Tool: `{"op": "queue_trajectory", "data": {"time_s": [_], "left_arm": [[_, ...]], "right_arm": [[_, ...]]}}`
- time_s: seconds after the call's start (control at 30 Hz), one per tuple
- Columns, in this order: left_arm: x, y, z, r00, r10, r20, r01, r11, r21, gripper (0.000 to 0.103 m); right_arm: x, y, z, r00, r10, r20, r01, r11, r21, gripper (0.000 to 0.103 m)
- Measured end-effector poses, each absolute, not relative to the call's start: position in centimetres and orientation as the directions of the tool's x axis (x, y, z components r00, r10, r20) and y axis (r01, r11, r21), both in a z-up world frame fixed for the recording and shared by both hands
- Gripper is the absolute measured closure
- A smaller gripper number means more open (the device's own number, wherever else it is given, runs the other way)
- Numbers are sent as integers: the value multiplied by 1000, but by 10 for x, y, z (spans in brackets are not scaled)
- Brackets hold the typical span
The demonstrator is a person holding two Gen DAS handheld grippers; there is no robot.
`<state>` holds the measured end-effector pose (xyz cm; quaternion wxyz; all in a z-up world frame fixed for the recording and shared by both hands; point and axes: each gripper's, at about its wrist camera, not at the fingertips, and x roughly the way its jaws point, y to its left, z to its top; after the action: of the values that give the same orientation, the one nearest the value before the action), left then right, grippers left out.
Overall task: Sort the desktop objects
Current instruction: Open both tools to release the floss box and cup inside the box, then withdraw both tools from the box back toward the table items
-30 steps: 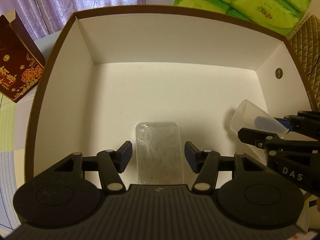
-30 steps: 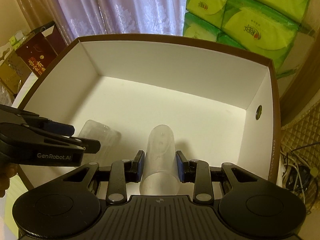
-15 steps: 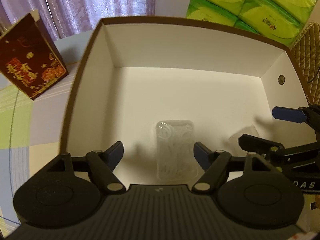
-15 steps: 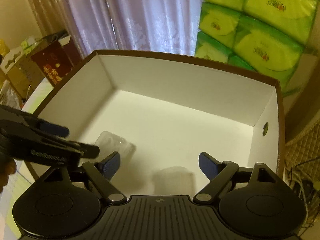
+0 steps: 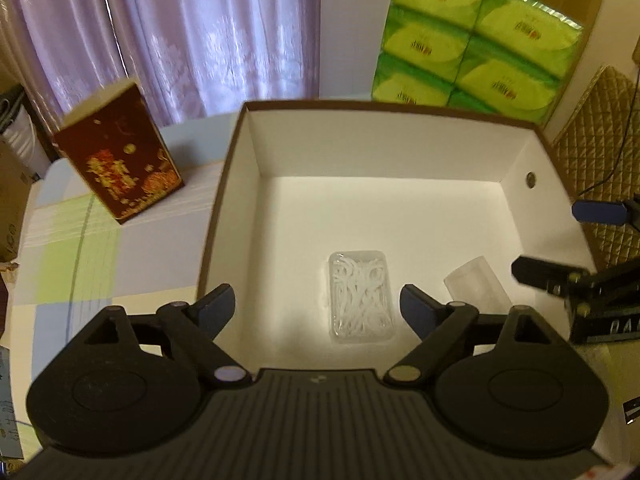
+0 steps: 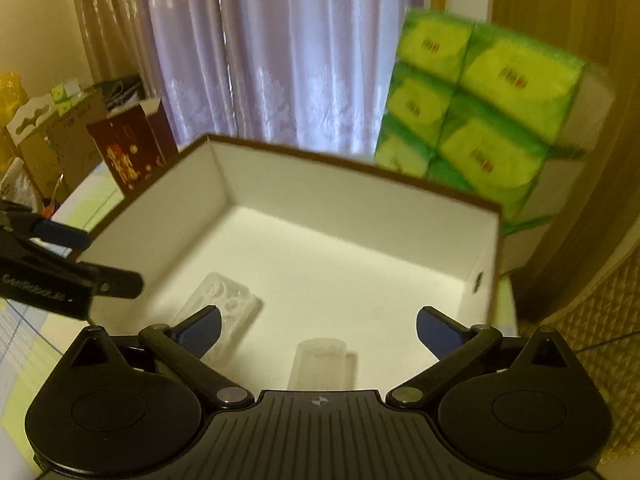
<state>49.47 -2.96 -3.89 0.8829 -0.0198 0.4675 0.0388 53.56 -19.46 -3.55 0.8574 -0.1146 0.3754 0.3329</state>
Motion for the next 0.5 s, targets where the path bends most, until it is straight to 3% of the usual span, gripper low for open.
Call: {"op": "queue_trajectory", "data": {"time_s": [0.5], "left_arm": [[378,-34,5,680,66,-730,-194,977,-92,13]], "right_arm": [[467,-244,3,565,536,-627,-619,778,107,2]]}}
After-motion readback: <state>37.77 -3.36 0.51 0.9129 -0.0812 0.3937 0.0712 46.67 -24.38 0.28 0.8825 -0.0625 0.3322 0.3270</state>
